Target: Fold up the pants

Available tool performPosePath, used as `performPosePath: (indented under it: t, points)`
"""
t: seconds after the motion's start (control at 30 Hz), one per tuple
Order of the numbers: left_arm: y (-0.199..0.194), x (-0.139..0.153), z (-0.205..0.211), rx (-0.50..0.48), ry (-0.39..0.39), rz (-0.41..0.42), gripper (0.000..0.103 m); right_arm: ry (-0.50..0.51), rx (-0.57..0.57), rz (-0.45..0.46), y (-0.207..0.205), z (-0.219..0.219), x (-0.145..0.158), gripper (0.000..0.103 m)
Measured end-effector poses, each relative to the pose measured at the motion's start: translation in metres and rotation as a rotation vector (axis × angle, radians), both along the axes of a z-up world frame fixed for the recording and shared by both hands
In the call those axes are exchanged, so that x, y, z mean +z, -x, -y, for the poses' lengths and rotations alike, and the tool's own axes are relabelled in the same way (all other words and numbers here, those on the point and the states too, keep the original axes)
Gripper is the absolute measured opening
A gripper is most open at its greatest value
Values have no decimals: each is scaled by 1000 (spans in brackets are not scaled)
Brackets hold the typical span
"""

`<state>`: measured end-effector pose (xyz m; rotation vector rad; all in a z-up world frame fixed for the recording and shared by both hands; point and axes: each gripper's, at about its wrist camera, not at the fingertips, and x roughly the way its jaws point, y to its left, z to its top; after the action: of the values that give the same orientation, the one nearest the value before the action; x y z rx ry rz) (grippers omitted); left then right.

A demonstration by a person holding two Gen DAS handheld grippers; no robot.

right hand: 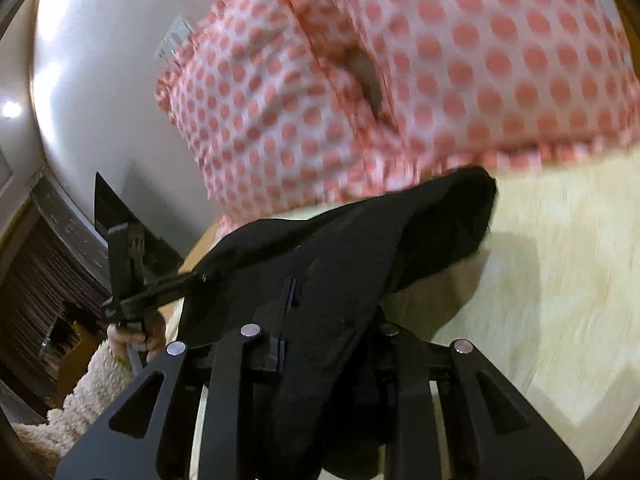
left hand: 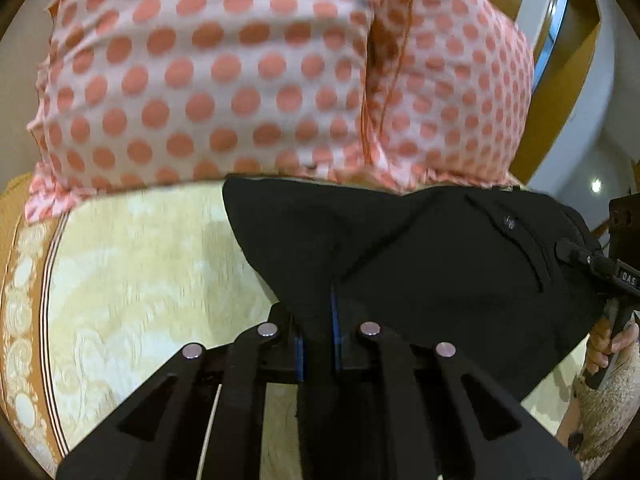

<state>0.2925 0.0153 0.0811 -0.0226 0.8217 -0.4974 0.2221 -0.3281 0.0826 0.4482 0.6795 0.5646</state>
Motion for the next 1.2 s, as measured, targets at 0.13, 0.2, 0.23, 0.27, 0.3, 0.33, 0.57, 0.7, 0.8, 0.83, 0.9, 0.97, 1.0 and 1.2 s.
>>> performPosePath:
  t: [0.13,0.2,0.23,0.27,0.3,0.33,0.57,0.7,0.8,0.83,0.9,0.97,1.0,1.2]
  points:
    - [-18,-22,7,1,-34,-82,10,17,-54,-106,-32,7,-33,23]
    - [-26,-37,7,9,-57,-121,14,51,-90,-225,-43,5,-68,23]
    - [-28,-40,5,10,-53,-126,16,30,-104,-248,-43,7,-75,23]
    - [-31,-42,3,14,-50,-135,17,-24,-117,-266,-40,12,-81,24]
    - [-34,-43,1,20,-47,-142,18,-47,-126,-272,-39,13,-82,24]
    - [-35,-44,0,28,-49,-146,23,-45,-137,-273,-37,11,-81,25]
    - [-3,-19,-20,135,-148,8,66,255,-401,-93,13,24,-39,75]
    - [37,-6,-6,5,-13,39,73,219,-279,61,45,14,-14,70]
    - [56,-18,19,-94,25,-10,77,248,-114,28,44,-17,-20,64]
    - [56,-26,24,-90,-3,-31,77,273,-92,-14,41,-24,-28,63]
    - [57,-40,29,-73,-72,-28,70,275,-93,-158,32,-26,-58,60]
    - [61,-39,31,-66,-98,-5,69,189,-108,-150,35,-14,-63,60]
    - [64,-37,30,-54,-90,-3,69,160,-115,-165,37,-9,-61,60]
    - [141,-9,17,130,-29,170,101,188,-243,-92,93,-6,-41,94]
